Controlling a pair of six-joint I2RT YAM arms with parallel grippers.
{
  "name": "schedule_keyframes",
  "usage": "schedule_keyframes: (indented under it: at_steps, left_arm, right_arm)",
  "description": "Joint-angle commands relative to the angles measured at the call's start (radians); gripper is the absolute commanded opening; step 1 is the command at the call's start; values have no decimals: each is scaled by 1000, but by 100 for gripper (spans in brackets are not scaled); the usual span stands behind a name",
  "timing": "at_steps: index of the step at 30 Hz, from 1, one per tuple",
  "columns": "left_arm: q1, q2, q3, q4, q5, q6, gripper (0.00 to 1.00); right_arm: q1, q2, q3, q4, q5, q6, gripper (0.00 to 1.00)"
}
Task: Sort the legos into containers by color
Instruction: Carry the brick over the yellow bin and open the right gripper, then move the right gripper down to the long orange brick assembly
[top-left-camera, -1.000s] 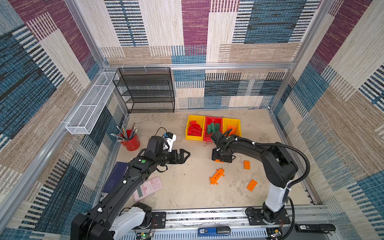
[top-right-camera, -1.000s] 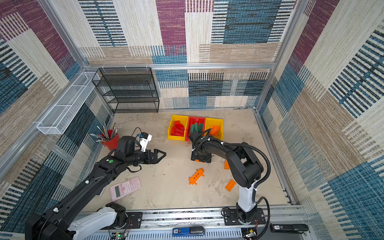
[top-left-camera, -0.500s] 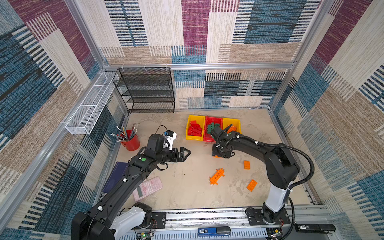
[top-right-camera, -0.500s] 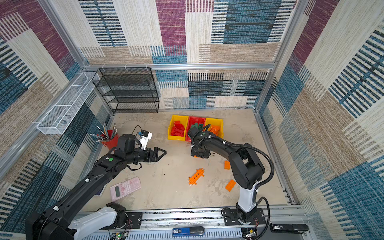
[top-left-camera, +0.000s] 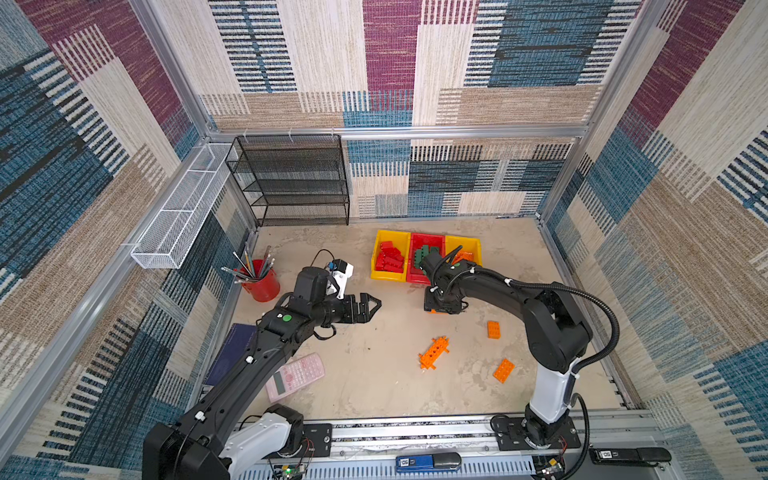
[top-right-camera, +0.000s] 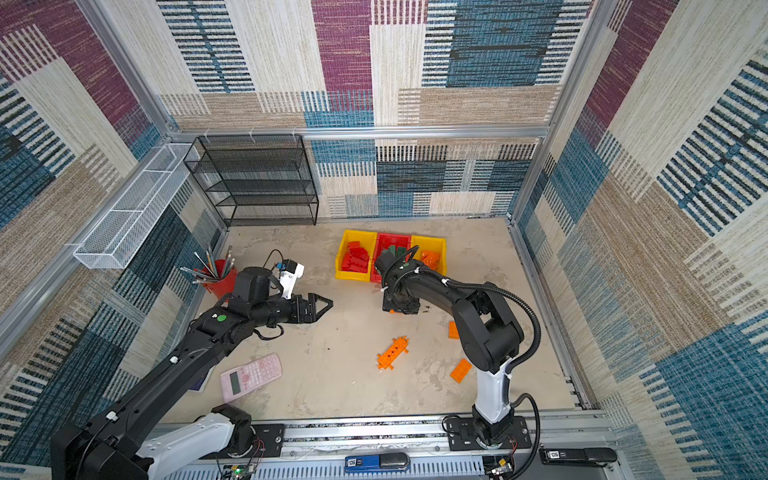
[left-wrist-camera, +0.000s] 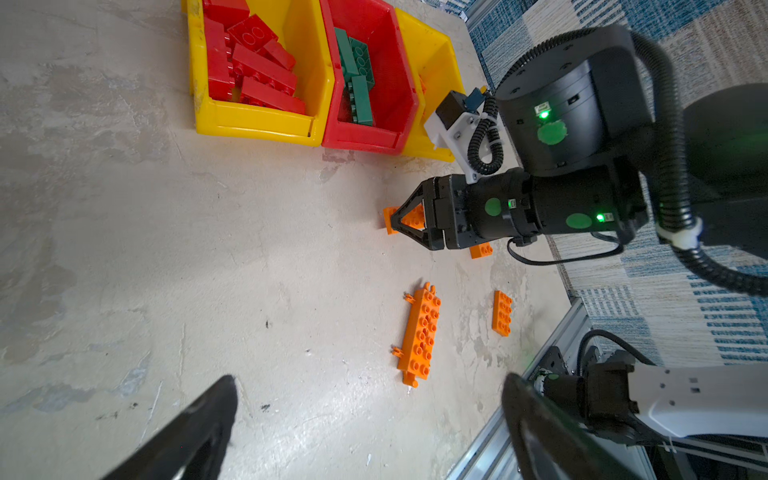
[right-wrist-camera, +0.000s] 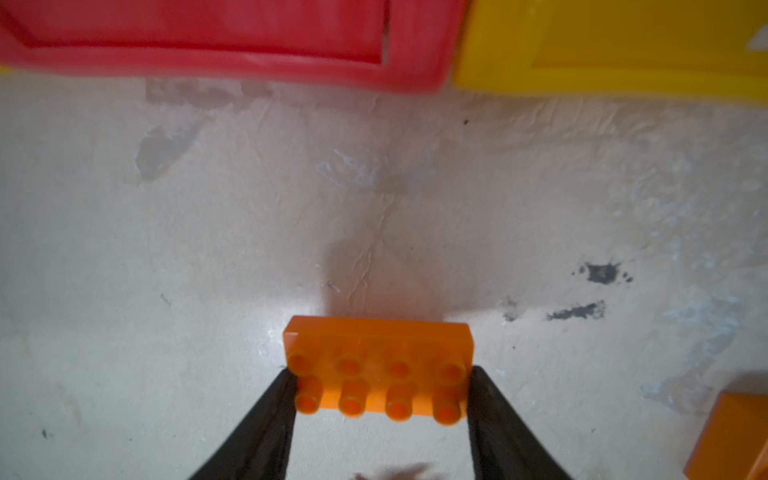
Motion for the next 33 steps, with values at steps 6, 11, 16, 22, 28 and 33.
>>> schedule_keyframes:
  at_steps: [6, 11, 16, 22, 28, 33]
  left_arm:
    - [0, 35, 40, -1, 12, 37, 100]
    - [1, 65, 72, 5, 23, 42, 100]
    - [1, 84, 106, 6, 22, 47, 100]
    - [1, 108, 142, -4, 20, 51, 100]
    - [0, 129, 177, -21, 4, 58, 100]
    - [1, 140, 203, -33, -18, 58, 100]
  right_arm:
    - [-31, -38, 30, -2, 47, -19, 58]
    - [-110, -70, 90, -31, 79, -65, 59]
    - [-226, -61, 175, -31, 105, -148, 59]
    - [-303, 51, 330, -12, 110, -224, 60]
    - [-325, 196, 494, -15, 77, -266, 65]
    - [-329, 288, 624, -59, 73, -295, 89]
